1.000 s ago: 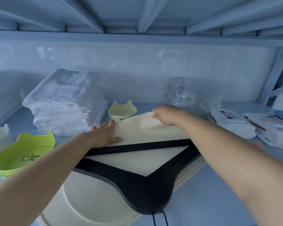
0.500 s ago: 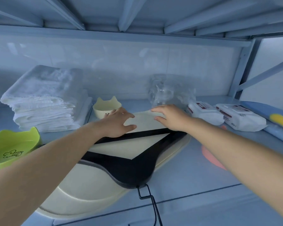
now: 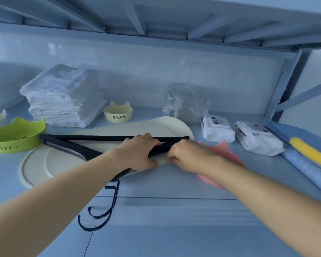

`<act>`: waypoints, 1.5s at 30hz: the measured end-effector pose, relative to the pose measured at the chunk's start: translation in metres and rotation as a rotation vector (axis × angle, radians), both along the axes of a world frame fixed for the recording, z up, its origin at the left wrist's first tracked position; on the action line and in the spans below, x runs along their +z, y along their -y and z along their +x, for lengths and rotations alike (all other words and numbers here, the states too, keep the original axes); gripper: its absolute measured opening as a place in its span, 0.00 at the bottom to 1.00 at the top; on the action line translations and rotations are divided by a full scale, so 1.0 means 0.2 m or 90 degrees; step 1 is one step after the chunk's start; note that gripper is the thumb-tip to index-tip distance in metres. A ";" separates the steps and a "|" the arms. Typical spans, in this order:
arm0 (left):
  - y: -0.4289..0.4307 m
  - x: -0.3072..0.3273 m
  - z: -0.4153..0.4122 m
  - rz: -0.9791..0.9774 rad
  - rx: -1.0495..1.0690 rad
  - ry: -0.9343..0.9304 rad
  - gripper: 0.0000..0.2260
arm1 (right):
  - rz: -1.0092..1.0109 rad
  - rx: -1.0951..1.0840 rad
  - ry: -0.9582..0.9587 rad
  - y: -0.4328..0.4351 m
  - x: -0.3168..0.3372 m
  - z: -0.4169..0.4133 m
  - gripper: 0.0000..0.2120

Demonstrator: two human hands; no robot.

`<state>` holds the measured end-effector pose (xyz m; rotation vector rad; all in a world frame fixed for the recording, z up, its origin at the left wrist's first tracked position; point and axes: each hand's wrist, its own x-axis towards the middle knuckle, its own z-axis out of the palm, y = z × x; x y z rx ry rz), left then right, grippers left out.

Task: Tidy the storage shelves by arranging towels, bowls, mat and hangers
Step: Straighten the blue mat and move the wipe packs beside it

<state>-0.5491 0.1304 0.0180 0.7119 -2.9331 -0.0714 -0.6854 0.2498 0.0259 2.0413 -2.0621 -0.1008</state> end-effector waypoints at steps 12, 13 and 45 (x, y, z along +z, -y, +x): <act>-0.09 -0.06 0.09 -0.030 0.101 -0.061 0.21 | 0.031 0.073 -0.192 0.05 -0.08 0.07 0.12; -0.10 -0.05 0.09 -0.028 0.105 -0.064 0.23 | 0.024 0.071 -0.181 0.06 -0.08 0.07 0.12; -0.09 -0.04 0.15 -0.234 0.043 0.055 0.25 | -0.059 0.018 -0.042 0.06 -0.08 0.05 0.09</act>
